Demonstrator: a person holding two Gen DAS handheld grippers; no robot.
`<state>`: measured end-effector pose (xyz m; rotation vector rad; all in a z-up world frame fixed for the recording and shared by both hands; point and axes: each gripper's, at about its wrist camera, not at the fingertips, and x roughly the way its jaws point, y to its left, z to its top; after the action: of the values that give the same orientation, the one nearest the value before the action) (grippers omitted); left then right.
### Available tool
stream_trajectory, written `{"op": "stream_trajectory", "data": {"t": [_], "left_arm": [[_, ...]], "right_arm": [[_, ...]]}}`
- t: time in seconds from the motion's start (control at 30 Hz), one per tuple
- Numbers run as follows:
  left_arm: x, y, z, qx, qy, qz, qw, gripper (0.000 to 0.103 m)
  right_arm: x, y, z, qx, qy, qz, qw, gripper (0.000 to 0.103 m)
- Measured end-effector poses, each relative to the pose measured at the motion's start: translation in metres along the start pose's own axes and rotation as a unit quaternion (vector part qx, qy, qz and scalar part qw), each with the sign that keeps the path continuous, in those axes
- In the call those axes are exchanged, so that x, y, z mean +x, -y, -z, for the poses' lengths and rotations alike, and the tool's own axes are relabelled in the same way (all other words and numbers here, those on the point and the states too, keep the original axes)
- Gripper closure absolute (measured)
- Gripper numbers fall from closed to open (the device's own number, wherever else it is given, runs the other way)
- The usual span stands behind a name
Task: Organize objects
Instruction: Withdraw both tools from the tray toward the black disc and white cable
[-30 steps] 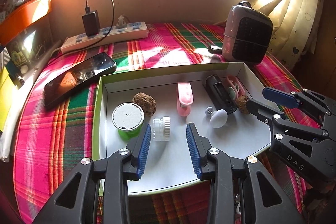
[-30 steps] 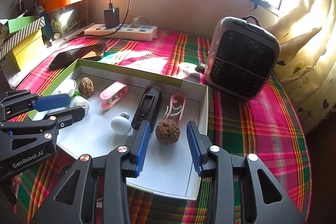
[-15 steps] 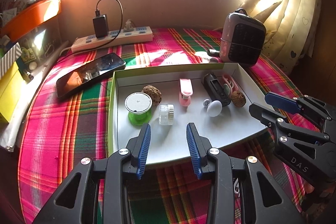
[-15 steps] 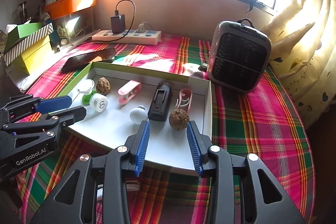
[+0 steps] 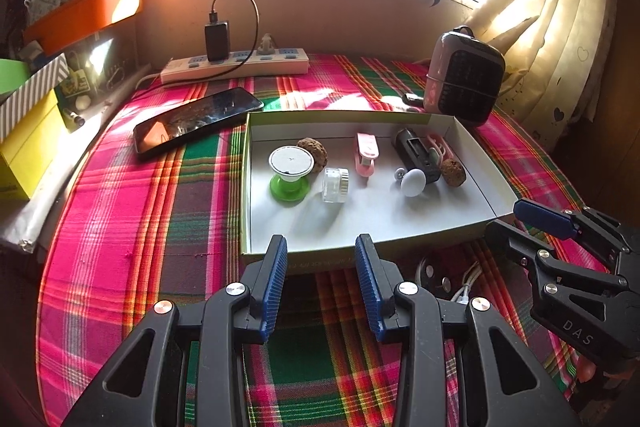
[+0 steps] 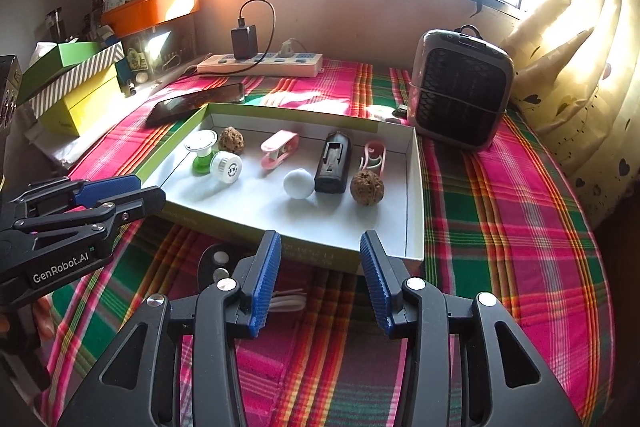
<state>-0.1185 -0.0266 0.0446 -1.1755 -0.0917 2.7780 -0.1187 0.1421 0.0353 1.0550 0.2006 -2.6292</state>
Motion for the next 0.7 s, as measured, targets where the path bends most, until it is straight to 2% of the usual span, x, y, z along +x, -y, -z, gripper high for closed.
{"op": "stream_trajectory", "data": {"t": [0.53, 0.7], "left_arm": [[-0.010, -0.002, 0.020, -0.003, -0.006, 0.000, 1.0000, 0.069], [-0.011, -0.002, 0.025, -0.001, -0.010, 0.000, 0.9999, 0.069]], "right_arm": [[-0.001, -0.019, 0.019, 0.009, -0.022, -0.036, 0.999, 0.060], [0.000, -0.024, 0.023, 0.010, -0.027, -0.042, 0.999, 0.055]]}}
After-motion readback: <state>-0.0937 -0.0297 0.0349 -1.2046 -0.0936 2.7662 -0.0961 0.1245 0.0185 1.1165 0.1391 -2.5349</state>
